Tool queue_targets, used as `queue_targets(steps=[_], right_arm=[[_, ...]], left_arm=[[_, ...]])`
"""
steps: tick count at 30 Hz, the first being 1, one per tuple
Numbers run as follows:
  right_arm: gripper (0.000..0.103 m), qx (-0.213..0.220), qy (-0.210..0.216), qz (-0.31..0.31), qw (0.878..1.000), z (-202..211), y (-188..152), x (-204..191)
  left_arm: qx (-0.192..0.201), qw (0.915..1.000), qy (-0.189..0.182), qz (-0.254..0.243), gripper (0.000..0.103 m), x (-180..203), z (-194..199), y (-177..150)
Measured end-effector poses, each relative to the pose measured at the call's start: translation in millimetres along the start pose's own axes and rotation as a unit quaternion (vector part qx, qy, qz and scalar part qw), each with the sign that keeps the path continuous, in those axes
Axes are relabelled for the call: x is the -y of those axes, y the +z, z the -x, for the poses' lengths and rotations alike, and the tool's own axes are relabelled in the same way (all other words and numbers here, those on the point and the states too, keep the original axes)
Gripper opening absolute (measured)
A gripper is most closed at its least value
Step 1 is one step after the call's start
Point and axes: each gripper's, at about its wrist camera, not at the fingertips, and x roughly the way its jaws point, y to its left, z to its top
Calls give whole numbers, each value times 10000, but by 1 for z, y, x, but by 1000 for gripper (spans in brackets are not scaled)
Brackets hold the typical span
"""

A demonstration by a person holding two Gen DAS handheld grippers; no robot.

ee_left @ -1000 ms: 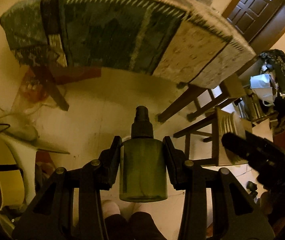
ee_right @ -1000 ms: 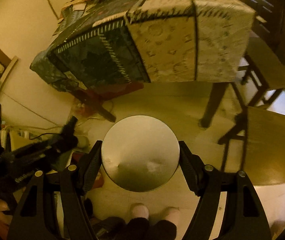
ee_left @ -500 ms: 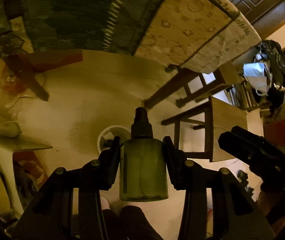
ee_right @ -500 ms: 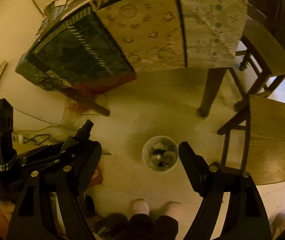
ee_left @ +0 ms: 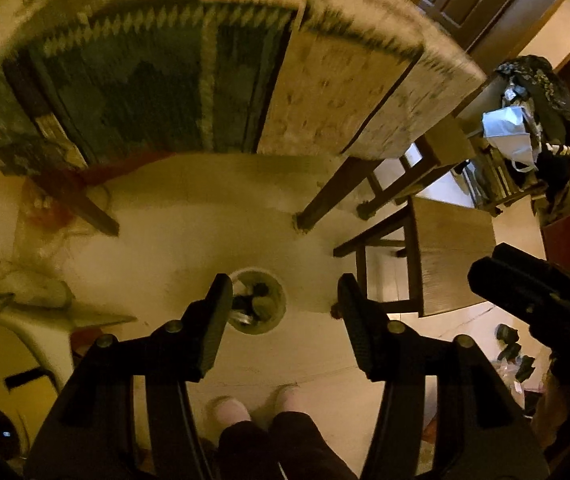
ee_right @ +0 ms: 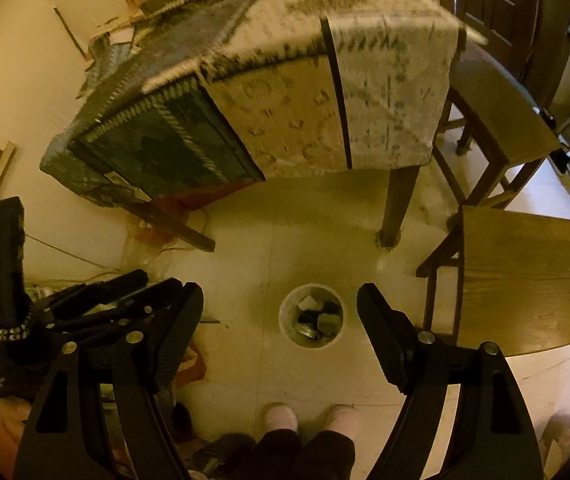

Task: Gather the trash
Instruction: 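Raise both empty tools and turn back toward the table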

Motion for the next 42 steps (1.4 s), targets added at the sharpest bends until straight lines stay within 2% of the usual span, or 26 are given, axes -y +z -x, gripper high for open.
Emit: queue_targets(steps=[7,14,19,26,31,34,36,38,40,42], right_arm=[[77,421,-86,44,9991,72,2,-35],[77,1019,-180,191,9944,145,2,-77],[77,1517,-213,301,9877,192,1,-103],[77,2391,-353,553,9688,251,-2,-147],[77,2913,-431,721,9529,282,-1,-167],[77,3125,-478,817,9452,294,2,-176],[77,3299,-521,878,9385,301,4,-179],[87,3459,-576,878,9324,304,8,-180],[94,3567,-596,830,9286,305,10,-179],[95,3581,-578,784,9286,301,17,-176]], left_arm=[[585,9979,32,-261,54,8,97,7],[1329,9901,-3,-446,54,13,196,9],[1984,9783,-83,-598,54,9,265,9],[2789,9567,-125,-820,54,6,348,2],[3378,9368,-197,-886,64,-1,396,-9],[3628,9276,-155,-873,70,-4,413,-10],[3706,9249,-199,-828,75,-6,419,-6],[3780,9221,-223,-793,82,-9,422,-4],[3847,9197,-174,-764,85,-10,421,2],[3867,9190,-113,-757,87,-10,418,10]])
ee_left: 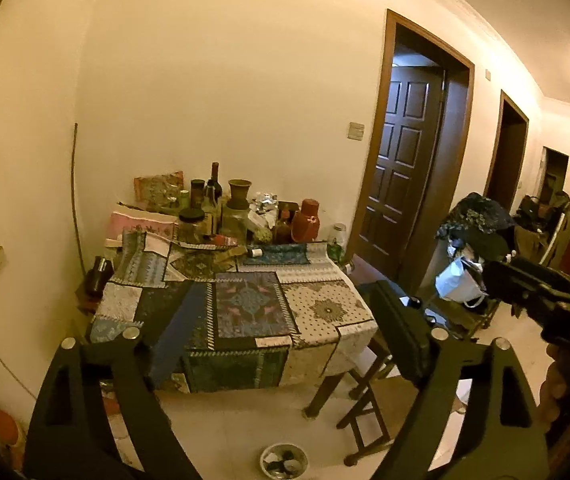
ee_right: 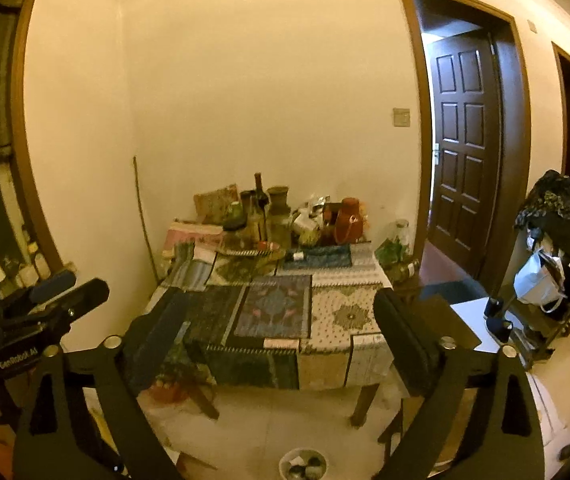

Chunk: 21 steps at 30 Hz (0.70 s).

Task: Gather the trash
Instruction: 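Raise both empty tools and turn back toward the table, then move both open tools over the items on the table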

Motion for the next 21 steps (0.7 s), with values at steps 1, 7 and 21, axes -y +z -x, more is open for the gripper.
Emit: queue_targets(steps=[1,7,21], right_arm=[[95,-25,18,-19,10000,-7,1,3],[95,-106,93,-11,9999,-47,9,21],[95,-243,451,42,9987,-150,81,108]], left_arm=[[5,10000,24,-14,87,0,-2,1],[57,9997,191,-118,90,4,-40,12],[-3,9988,439,-216,90,54,-200,76]])
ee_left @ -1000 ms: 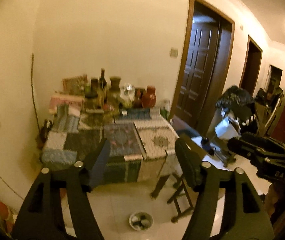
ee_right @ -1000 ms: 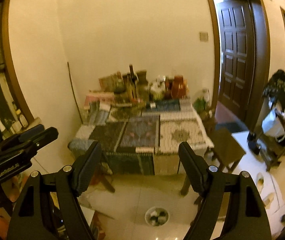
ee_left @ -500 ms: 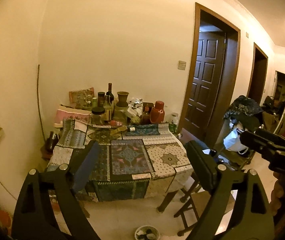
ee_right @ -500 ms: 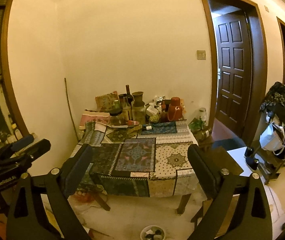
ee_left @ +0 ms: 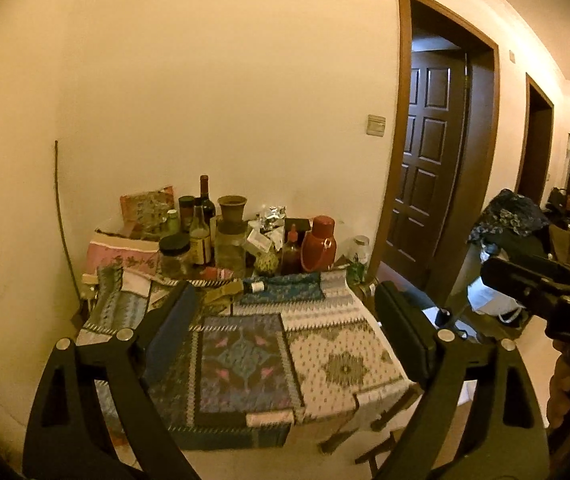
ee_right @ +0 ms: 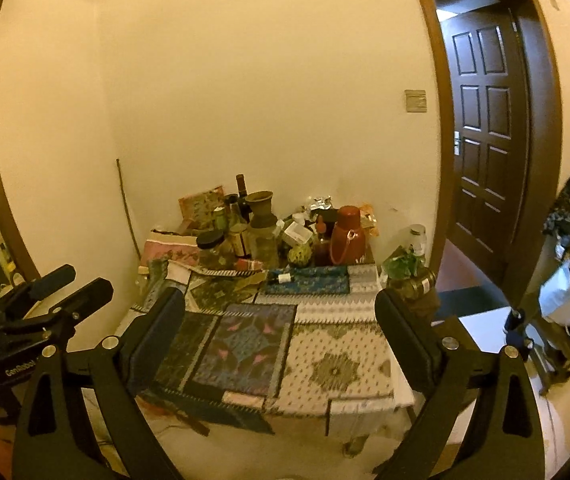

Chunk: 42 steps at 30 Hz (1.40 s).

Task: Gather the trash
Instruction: 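Move both open tools over the items on the table, then grasp the small brown medicine bottle with the right tool while the left tool grasps a paper card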

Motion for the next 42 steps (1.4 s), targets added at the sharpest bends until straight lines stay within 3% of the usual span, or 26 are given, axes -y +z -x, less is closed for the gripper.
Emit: queue_targets(steps=[7,11,21,27,33,42], right_arm=[[95,-186,234,76,9995,-51,21,29],[95,-417,290,27,9987,-84,27,40],[95,-845,-123,-375,9956,-171,33,43],[95,-1360,-343,-872,9863,-236,32,39],[95,-1940,-557,-1286,9709,-298,13,46],[95,-2656,-798,-1759,9445,-371,-22,66]], left_arm=[[-98,9995,310,7,90,17,-67,18],[-344,9988,356,13,90,14,-104,21],[-1165,9929,246,-28,90,-40,-231,10],[-1927,9804,163,-387,90,-82,-333,-8],[-2667,9624,230,-459,90,-116,-435,-45],[-3325,9405,618,-315,90,-139,-546,-109]])
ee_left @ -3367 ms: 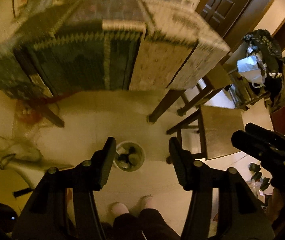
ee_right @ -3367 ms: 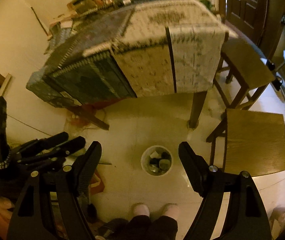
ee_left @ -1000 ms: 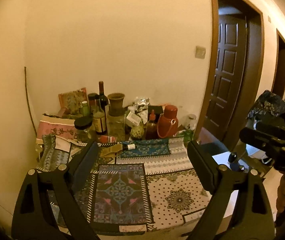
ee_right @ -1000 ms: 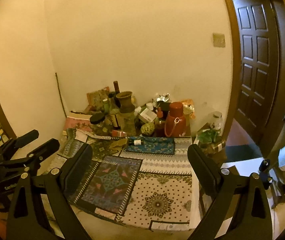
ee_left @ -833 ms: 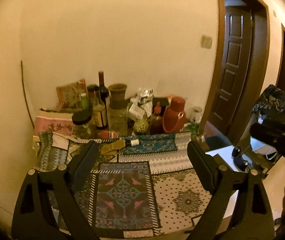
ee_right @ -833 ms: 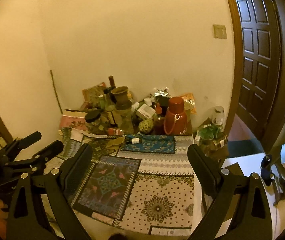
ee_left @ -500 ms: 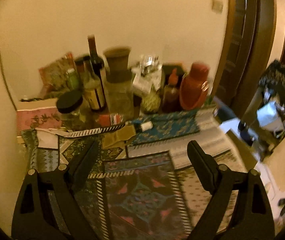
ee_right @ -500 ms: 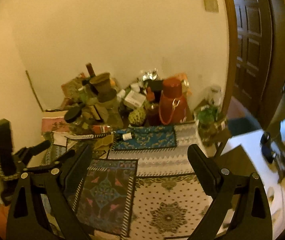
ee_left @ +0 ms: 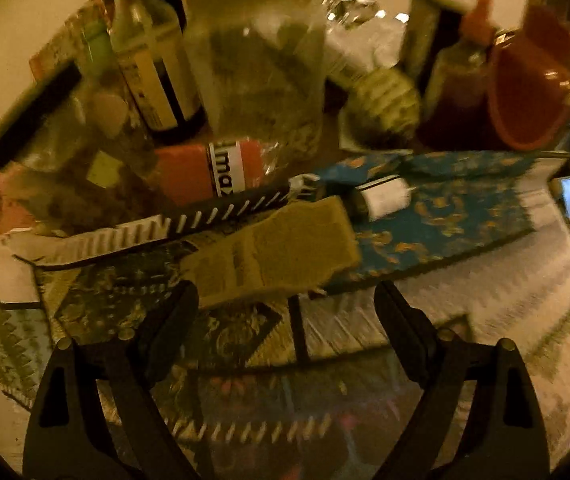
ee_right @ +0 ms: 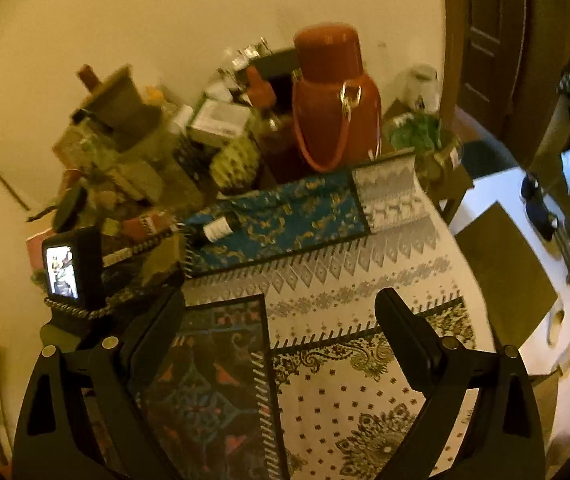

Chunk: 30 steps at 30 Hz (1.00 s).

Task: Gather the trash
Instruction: 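Grasp the small brown medicine bottle with the right tool while the left tool grasps a paper card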

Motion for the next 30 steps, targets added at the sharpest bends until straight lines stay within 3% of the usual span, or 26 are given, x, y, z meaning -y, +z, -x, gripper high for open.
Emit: queue_targets(steps=[3,6,9,11,14,17,20,26,30], right_arm=[[95,-159,27,-82,9998,-24,7,-1],[95,-343,153,-191,9991,-52,15,-5],[95,-499,350,-301,9977,-80,26,-16],[93,-555,390,-295,9973,-96,31,-25],[86,-689,472,-332,9960,-122,40,-39],[70,-905,617,-505,9927,-153,49,-50],[57,-1001,627,-803,9897,-176,55,-55],[47,-979,445,-1393,9844,-205,59,-62],[46,-868,-100,-1014,9910,-208,60,-80]], left_arm=[[234,9996,118,-105,87,1,-14,0],[541,9962,354,-585,74,10,-23,-4],[599,9941,273,-865,56,12,-27,-9],[619,9945,81,-840,33,5,-25,-10],[630,9957,-206,-646,17,-11,-13,-9],[699,9956,-529,-323,12,-34,6,-8],[855,9944,-614,-111,11,-56,30,-8],[1072,9918,-645,261,11,-97,66,-13],[1092,9903,-690,509,11,-115,78,-20]])
